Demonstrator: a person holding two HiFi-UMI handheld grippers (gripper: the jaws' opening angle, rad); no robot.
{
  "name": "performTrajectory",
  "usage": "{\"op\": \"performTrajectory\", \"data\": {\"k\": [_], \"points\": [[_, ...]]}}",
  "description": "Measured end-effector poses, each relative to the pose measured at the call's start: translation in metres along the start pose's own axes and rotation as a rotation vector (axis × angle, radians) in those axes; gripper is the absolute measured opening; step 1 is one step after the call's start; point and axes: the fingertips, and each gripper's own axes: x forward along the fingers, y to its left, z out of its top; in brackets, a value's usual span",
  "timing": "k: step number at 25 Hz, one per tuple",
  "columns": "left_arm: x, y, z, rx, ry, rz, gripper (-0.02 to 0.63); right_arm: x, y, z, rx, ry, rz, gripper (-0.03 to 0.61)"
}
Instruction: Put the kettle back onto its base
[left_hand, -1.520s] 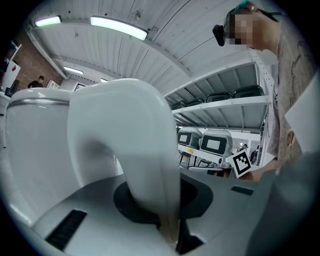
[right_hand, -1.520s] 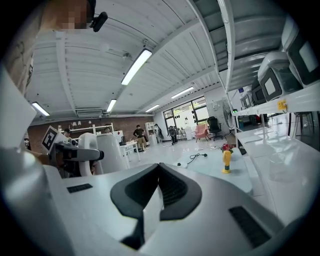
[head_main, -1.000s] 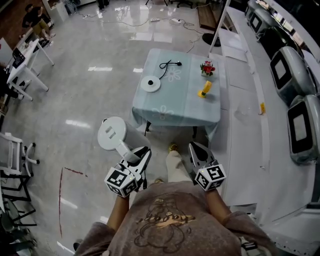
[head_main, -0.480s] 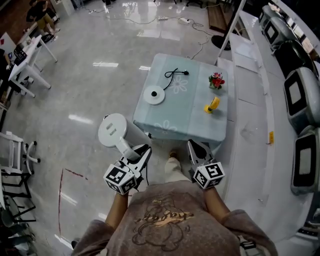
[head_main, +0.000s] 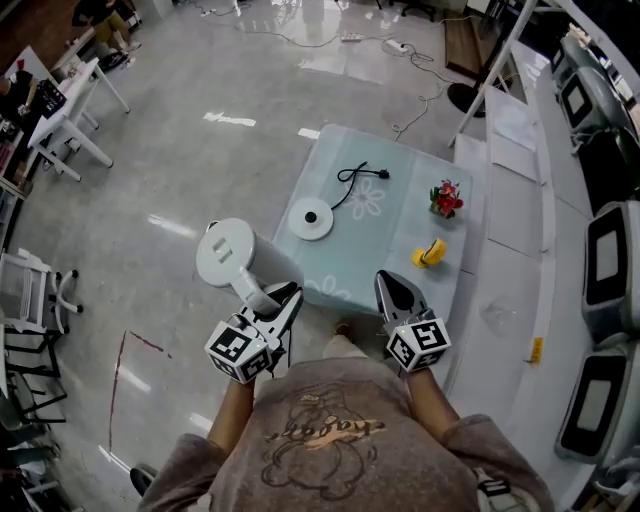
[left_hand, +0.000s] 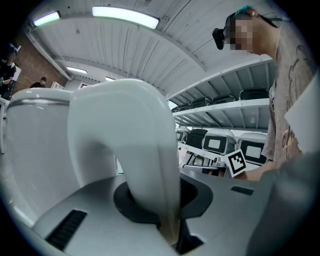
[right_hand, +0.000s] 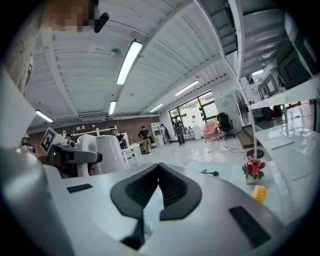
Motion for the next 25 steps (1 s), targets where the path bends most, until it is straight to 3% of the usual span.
{"op": "performTrajectory", "data": {"k": [10, 25], "points": [[0.065, 0.025, 0.015, 0.013, -0.007, 0.022, 0.067, 0.040, -0.053, 0.018, 0.003, 0.014, 0.033, -0.003], [0.125, 0.071, 0.020, 0.067, 0.028, -0.088, 0.067, 0.075, -0.078, 0.031, 0.004, 0.023, -0.044, -0.003]]}}
